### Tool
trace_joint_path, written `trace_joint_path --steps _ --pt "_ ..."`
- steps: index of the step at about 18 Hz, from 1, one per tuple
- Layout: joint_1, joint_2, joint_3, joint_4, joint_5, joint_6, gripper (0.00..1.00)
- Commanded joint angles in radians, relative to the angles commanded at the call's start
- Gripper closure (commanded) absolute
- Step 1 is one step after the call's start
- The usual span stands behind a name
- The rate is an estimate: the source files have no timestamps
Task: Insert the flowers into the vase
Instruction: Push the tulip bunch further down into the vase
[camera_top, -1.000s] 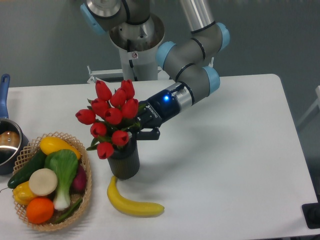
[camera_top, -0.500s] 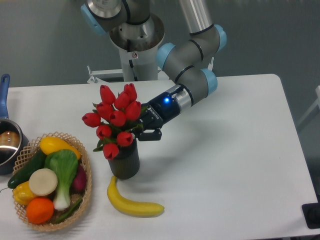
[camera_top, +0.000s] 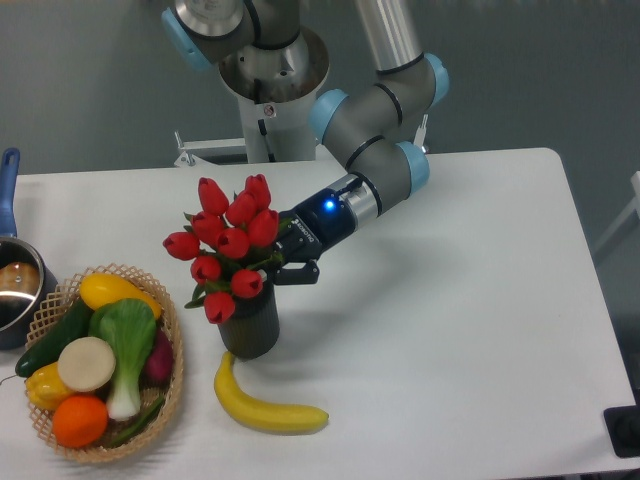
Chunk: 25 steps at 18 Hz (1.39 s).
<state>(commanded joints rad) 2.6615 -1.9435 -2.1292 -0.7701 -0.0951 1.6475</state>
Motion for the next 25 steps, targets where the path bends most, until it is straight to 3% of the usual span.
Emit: trace_joint_path --steps 8,13,21,25 --pt "0.000 -0.009 0.003 0.002 0.002 0.003 0.72" --pt "0.002 -0.008 0.005 0.002 0.000 0.005 0.54" --pt "0.003 -0.008 0.002 0.002 0.000 0.028 0.42" --pt "0.008 -0.005 0.003 0.003 0.000 0.029 0.07"
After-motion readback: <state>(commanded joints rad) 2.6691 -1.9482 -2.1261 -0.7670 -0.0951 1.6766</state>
